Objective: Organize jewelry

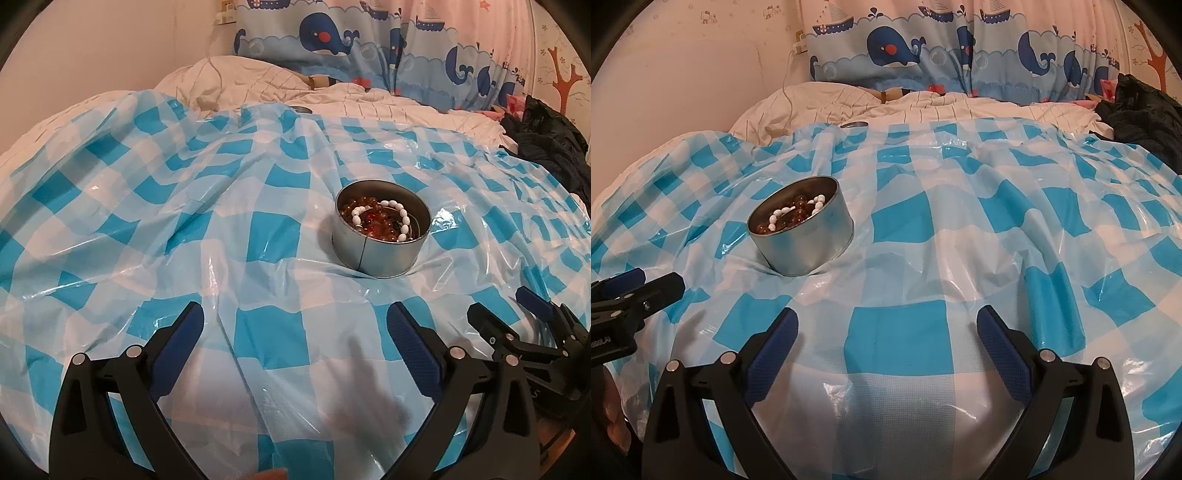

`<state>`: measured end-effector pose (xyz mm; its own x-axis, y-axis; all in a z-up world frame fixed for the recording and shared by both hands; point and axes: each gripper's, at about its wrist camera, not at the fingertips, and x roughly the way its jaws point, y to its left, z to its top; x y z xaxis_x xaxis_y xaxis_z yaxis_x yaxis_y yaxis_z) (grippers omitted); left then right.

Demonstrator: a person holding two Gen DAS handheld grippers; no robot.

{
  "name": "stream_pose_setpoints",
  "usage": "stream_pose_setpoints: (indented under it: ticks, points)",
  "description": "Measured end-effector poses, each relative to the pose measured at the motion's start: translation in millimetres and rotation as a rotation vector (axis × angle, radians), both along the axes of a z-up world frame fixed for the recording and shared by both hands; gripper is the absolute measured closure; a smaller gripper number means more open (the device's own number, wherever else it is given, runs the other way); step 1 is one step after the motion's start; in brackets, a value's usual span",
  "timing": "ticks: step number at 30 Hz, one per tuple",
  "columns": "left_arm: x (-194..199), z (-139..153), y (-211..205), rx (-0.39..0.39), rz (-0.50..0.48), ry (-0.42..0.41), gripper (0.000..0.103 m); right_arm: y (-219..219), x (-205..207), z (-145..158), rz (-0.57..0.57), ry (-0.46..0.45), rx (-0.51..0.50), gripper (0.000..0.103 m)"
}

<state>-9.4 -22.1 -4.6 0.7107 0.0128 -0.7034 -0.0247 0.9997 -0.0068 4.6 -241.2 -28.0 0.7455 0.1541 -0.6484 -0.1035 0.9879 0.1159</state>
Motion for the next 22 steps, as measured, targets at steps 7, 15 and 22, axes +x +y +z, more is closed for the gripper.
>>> stream_pose_setpoints:
  ticks: [7, 15, 22]
  points:
    - [-6, -6, -4, -0.044, -0.01, -0.005, 0.008, 0, 0, 0, 0.0, 0.0, 0.0, 0.009]
    - [-6, -5, -11, 0.061, -0.012, -0.024, 0.008, 0, 0, 0, -0.001, -0.002, 0.0, 0.009]
    - [1, -12, 1, 0.055, 0.028, 0.042, 0.008, 1, 0, 0, 0.0, -0.001, -0.001, 0.009]
